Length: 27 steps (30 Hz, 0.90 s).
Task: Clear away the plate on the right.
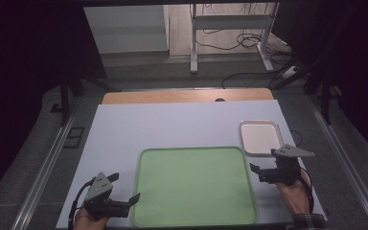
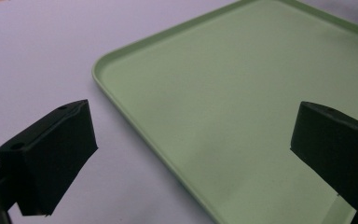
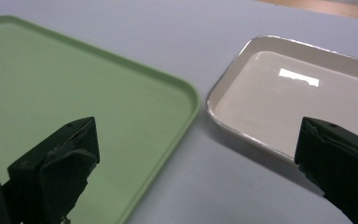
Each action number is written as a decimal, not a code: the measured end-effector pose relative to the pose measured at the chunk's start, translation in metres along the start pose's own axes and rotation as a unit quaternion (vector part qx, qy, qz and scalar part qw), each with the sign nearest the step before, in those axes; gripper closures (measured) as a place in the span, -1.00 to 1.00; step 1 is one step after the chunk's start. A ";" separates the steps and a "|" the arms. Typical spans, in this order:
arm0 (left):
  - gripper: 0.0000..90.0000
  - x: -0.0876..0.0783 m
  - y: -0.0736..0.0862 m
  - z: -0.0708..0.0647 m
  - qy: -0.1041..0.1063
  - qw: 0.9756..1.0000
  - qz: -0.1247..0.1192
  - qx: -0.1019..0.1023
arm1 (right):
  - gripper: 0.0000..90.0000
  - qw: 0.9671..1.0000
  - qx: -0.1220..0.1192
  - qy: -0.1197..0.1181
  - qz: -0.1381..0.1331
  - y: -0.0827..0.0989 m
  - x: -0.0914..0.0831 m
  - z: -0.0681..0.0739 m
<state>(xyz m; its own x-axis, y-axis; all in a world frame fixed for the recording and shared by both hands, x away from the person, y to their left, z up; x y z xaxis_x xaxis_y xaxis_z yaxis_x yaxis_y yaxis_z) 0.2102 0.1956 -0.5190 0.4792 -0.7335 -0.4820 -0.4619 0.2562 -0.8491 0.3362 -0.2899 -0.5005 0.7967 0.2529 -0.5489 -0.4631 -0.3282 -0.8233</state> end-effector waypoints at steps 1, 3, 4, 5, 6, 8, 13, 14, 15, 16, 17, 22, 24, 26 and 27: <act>-1.00 0.000 0.000 0.000 0.000 1.000 0.000 0.000 | -1.00 1.000 0.000 0.002 0.000 0.000 0.001 -0.001; -1.00 0.000 0.000 0.000 0.000 1.000 0.000 0.000 | -1.00 1.000 0.003 0.005 0.000 -0.001 0.003 -0.005; -1.00 0.000 0.000 0.000 0.000 1.000 0.000 0.000 | -1.00 1.000 0.004 0.007 0.001 -0.002 0.004 -0.007; -1.00 0.000 0.000 0.000 0.000 1.000 0.000 0.000 | -1.00 1.000 0.005 0.010 0.003 -0.002 0.006 -0.010; -1.00 0.000 0.000 0.000 0.000 1.000 0.000 0.000 | -1.00 1.000 0.006 0.012 0.006 -0.002 0.007 -0.012; -1.00 0.000 0.000 0.000 0.000 1.000 0.000 0.000 | -1.00 1.000 0.006 0.017 0.009 -0.002 0.010 -0.015; -1.00 0.000 0.000 0.000 0.000 1.000 0.000 -0.001 | -1.00 0.999 0.012 0.032 0.017 -0.003 0.017 -0.023; -1.00 0.000 0.000 0.000 -0.001 1.000 0.000 0.000 | -1.00 0.999 0.016 0.033 0.019 -0.004 0.018 -0.024; -1.00 0.000 0.000 0.000 -0.001 1.000 0.000 0.000 | -1.00 0.999 0.017 0.036 0.020 -0.004 0.020 -0.026; -1.00 0.000 0.000 0.000 -0.001 1.000 0.000 0.000 | -1.00 0.999 0.018 0.038 0.021 -0.004 0.021 -0.027; -1.00 0.000 0.000 0.000 0.000 1.000 0.000 -0.001 | -1.00 0.999 0.019 0.041 0.022 -0.005 0.023 -0.029; -1.00 0.000 0.000 0.000 -0.001 1.000 0.000 0.000 | -1.00 0.998 0.026 0.052 0.024 -0.006 0.028 -0.036; -1.00 0.000 0.000 0.000 -0.001 1.000 0.001 0.000 | -1.00 0.998 0.031 0.053 0.030 -0.007 0.032 -0.040; -1.00 0.000 0.000 0.000 -0.001 1.000 0.000 -0.001 | -1.00 0.997 0.035 0.056 0.035 -0.006 0.035 -0.043; -1.00 0.000 0.000 0.000 -0.001 1.000 0.000 -0.001 | -1.00 0.997 0.037 0.057 0.039 -0.006 0.036 -0.045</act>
Point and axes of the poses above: each handheld gripper's, and its own axes: x roughly forward along the jaws, y roughly out of its underside, z roughly to its left, the point moved 4 cm from there along x, roughly forward along the jaws, and after that the axes turned 15 degrees about y, right-handed, at the moved point
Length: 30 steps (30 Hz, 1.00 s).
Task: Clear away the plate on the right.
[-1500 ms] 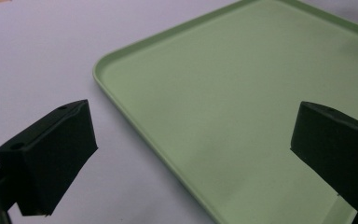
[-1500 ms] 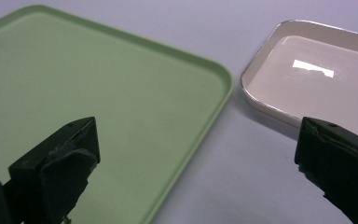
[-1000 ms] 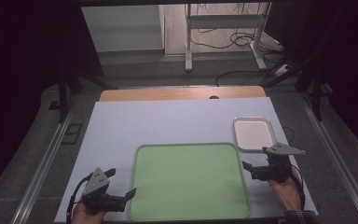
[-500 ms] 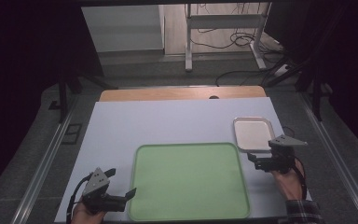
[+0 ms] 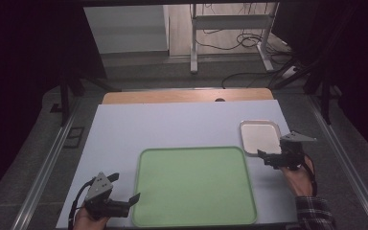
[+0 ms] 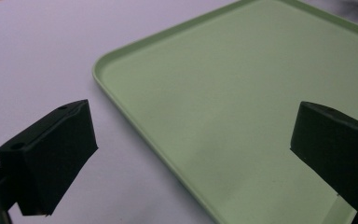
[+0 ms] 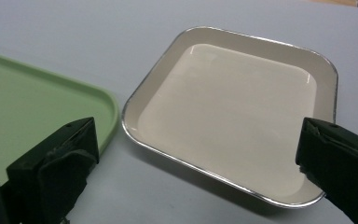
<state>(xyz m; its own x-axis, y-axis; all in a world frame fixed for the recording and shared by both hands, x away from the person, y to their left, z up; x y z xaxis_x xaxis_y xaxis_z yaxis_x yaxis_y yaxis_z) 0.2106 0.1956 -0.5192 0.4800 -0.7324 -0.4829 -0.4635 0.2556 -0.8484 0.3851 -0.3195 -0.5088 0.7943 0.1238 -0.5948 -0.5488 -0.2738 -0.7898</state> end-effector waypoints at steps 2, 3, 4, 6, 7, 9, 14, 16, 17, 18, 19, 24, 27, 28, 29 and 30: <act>-1.00 0.000 0.000 0.000 0.000 1.000 0.000 0.000 | -1.00 1.000 0.005 0.001 0.004 -0.001 0.003 -0.003; -1.00 0.000 0.000 0.000 0.000 1.000 0.000 0.000 | -1.00 1.000 0.007 0.002 0.005 -0.001 0.004 -0.006; -1.00 0.000 0.000 0.000 0.000 1.000 0.000 0.000 | -1.00 1.000 0.010 0.003 0.007 -0.002 0.006 -0.007; -1.00 0.000 0.000 0.000 0.000 1.000 0.001 0.000 | -1.00 1.000 0.016 0.006 0.013 -0.003 0.009 -0.011; -1.00 0.000 0.000 0.000 0.000 1.000 0.001 0.000 | -1.00 1.000 0.021 0.006 0.015 -0.003 0.010 -0.013; -1.00 0.000 0.000 0.000 0.000 1.000 0.001 0.000 | -1.00 0.999 0.031 0.008 0.019 -0.004 0.013 -0.017; -1.00 0.000 0.000 0.000 0.000 1.000 0.001 -0.001 | -1.00 0.998 0.058 0.010 0.038 -0.007 0.023 -0.028; -1.00 0.000 0.000 0.000 0.000 1.000 0.001 -0.001 | -0.94 0.997 0.061 0.015 0.049 -0.007 0.026 -0.033; -1.00 0.000 0.000 0.000 0.000 1.000 0.001 -0.001 | -0.89 0.996 0.065 0.014 0.052 -0.007 0.027 -0.036; -1.00 0.000 0.000 0.000 0.000 1.000 0.001 -0.001 | -0.84 0.996 0.069 0.015 0.056 -0.008 0.028 -0.040; -0.99 0.000 0.000 0.000 0.000 1.000 0.001 -0.002 | -0.79 0.995 0.072 0.017 0.061 -0.008 0.029 -0.043; -0.99 0.000 0.000 0.001 0.000 1.000 0.001 -0.003 | -0.54 0.994 0.077 0.027 0.078 -0.011 0.035 -0.057; -0.99 0.000 0.000 0.001 0.000 1.000 0.000 -0.005 | -0.49 0.993 0.081 0.022 0.089 -0.012 0.038 -0.062; -0.99 0.000 0.000 0.001 0.000 1.000 0.000 -0.005 | -0.42 0.992 0.082 0.023 0.091 -0.012 0.039 -0.064; -0.99 0.000 0.000 0.001 0.000 1.000 0.000 -0.006 | -0.34 0.991 0.087 0.027 0.096 -0.012 0.041 -0.066; -0.99 0.000 0.000 0.001 0.000 1.000 0.000 -0.006 | -0.27 0.990 0.095 0.030 0.102 -0.012 0.042 -0.068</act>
Point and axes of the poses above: each handheld gripper's, and its own axes: x roughly forward along the jaws, y roughly out of its underside, z roughly to its left, the point moved 4 cm from there along x, roughly forward along the jaws, and after that the axes turned 15 degrees about y, right-handed, at the moved point
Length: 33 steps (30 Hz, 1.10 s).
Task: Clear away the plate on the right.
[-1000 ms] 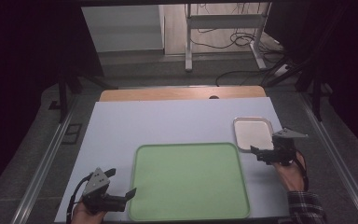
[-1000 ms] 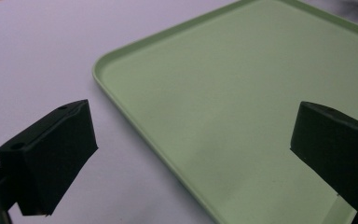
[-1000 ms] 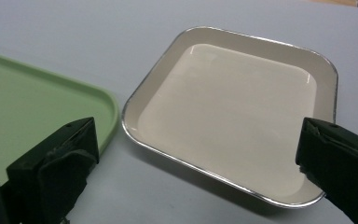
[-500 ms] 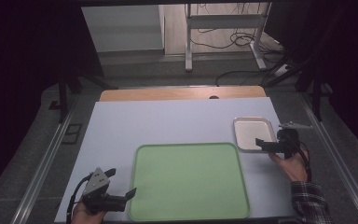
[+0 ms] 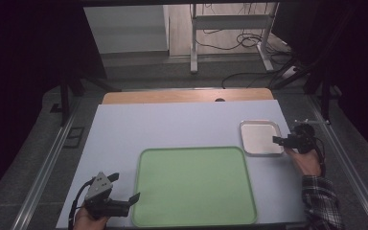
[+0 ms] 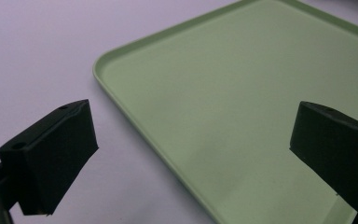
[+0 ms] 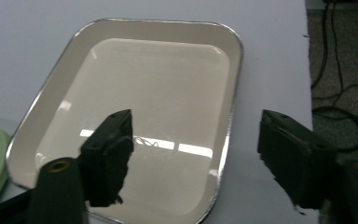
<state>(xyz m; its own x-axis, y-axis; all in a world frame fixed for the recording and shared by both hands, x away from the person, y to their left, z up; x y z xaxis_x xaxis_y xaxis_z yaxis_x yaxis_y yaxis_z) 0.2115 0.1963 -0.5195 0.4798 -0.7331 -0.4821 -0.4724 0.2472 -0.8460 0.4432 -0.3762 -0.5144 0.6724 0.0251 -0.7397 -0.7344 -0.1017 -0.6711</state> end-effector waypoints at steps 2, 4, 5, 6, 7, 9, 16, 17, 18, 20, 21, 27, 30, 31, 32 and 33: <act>-0.99 0.000 0.000 0.000 0.000 1.000 0.000 0.000 | -0.08 1.000 0.012 0.000 0.005 -0.002 0.003 -0.004; -0.99 0.000 0.000 0.000 0.001 1.000 0.000 -0.001 | 0.06 1.000 0.020 0.001 0.007 -0.003 0.006 -0.007; -0.99 0.000 0.000 0.000 0.001 1.000 -0.001 -0.001 | 0.12 1.000 0.023 0.000 0.008 -0.004 0.007 -0.009; -0.99 0.000 0.000 0.000 0.001 1.000 0.000 -0.002 | 0.17 1.000 0.025 -0.001 0.010 -0.005 0.009 -0.010; -0.99 0.000 0.000 0.000 0.001 1.000 -0.001 -0.002 | 0.24 0.999 0.028 -0.001 0.014 -0.005 0.011 -0.010; -0.99 0.000 0.000 0.000 0.001 1.000 -0.001 -0.002 | 0.34 0.999 0.031 0.001 0.023 -0.006 0.014 -0.011; -0.99 0.000 0.000 0.001 0.002 1.000 -0.002 -0.003 | 0.63 0.997 0.056 -0.016 0.045 -0.006 0.028 -0.015; -0.99 0.000 0.000 0.001 0.002 1.000 -0.002 -0.003 | 0.66 0.997 0.057 -0.016 0.049 -0.006 0.029 -0.015; -0.99 0.000 0.000 0.001 0.002 1.000 -0.002 -0.003 | 0.70 0.997 0.059 -0.019 0.051 -0.006 0.030 -0.015; -0.99 0.000 0.000 0.001 0.002 1.000 -0.002 -0.003 | 0.79 0.996 0.061 -0.022 0.056 -0.005 0.032 -0.016; -0.99 0.000 0.000 0.001 0.002 1.000 -0.002 -0.003 | 0.85 0.996 0.058 -0.022 0.059 -0.004 0.033 -0.016; -0.99 0.000 0.000 0.000 0.002 1.000 -0.002 -0.003 | 0.98 0.992 0.094 -0.045 0.077 -0.005 0.033 -0.016; -0.99 -0.001 0.000 0.000 0.002 1.000 -0.002 -0.002 | 0.98 0.991 0.098 -0.048 0.081 -0.004 0.032 -0.018; -0.99 -0.001 0.000 0.000 0.002 1.000 -0.002 -0.001 | 0.98 0.990 0.103 -0.049 0.077 -0.004 0.031 -0.018; -0.99 -0.001 0.000 0.000 0.002 1.000 -0.001 0.000 | 0.98 0.990 0.104 -0.049 0.078 -0.004 0.030 -0.019; -0.99 -0.001 0.000 0.000 0.002 1.000 -0.001 0.000 | 0.98 0.990 0.105 -0.048 0.075 -0.004 0.029 -0.020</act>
Point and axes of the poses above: each handheld gripper's, and its own axes: x roughly forward along the jaws, y roughly out of its underside, z roughly to its left, the point moved 4 cm from there along x, roughly forward along the jaws, and after that the axes turned 15 degrees about y, right-handed, at the moved point
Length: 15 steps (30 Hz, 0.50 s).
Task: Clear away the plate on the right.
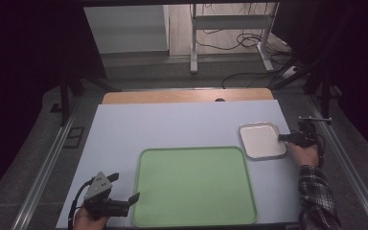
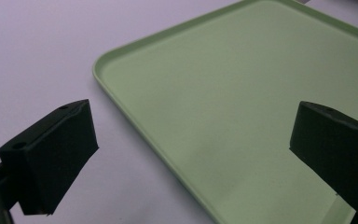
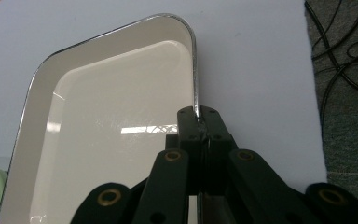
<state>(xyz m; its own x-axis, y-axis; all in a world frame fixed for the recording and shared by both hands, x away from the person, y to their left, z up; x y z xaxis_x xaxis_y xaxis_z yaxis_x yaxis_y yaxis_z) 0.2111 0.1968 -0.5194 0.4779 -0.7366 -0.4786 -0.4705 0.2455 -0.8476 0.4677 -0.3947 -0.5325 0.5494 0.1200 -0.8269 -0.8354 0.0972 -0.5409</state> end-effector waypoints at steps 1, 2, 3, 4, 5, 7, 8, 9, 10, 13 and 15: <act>-0.99 0.000 0.000 0.000 0.000 1.000 0.000 0.000 | 0.98 1.000 0.003 -0.002 -0.001 0.000 -0.001 0.000; -0.99 0.000 0.000 0.000 0.000 1.000 0.000 0.000 | 0.98 1.000 0.005 -0.007 -0.004 0.000 -0.002 0.000; -0.99 0.000 0.000 0.000 0.001 1.000 -0.001 0.000 | 0.98 1.000 0.005 -0.010 -0.006 0.000 -0.004 0.000; -0.99 0.000 0.000 0.000 0.001 1.000 -0.001 0.000 | 0.98 1.000 0.007 -0.013 -0.008 0.000 -0.005 0.001; -0.99 0.000 0.000 0.000 0.001 1.000 -0.001 0.001 | 0.98 1.000 0.005 -0.013 -0.009 0.000 -0.006 0.002; -0.99 0.000 0.000 0.000 0.001 1.000 -0.001 0.001 | 0.98 1.000 0.002 -0.015 -0.013 0.000 -0.008 0.004; -0.99 0.000 0.000 0.000 0.001 1.000 -0.001 0.002 | 0.98 1.000 -0.001 -0.014 -0.014 0.001 -0.009 0.006; -0.99 0.000 0.000 -0.001 0.001 1.000 -0.001 0.003 | 0.98 1.000 0.000 -0.013 -0.012 0.001 -0.010 0.007; -0.99 0.000 0.000 -0.001 0.001 1.000 -0.001 0.003 | 0.98 1.000 -0.004 -0.014 -0.013 0.002 -0.010 0.009; -0.99 0.000 0.000 -0.001 0.001 1.000 -0.001 0.002 | 0.98 1.000 -0.004 -0.019 -0.014 0.003 -0.012 0.013; -0.99 -0.001 0.000 0.000 0.002 1.000 -0.002 0.002 | 0.98 1.000 -0.008 -0.022 -0.013 0.004 -0.014 0.016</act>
<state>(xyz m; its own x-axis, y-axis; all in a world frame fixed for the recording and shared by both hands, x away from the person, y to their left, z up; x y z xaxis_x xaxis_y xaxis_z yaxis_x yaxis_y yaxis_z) 0.2104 0.1970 -0.5190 0.4770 -0.7398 -0.4746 -0.4657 0.2452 -0.8503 0.4570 -0.3800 -0.5210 0.5710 0.1615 -0.8049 -0.8206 0.0856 -0.5650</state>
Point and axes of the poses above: each handheld gripper's, and its own axes: x roughly forward along the jaws, y roughly out of its underside, z roughly to its left, the point moved 4 cm from there along x, roughly forward along the jaws, and after that the axes turned 15 degrees about y, right-handed, at the moved point
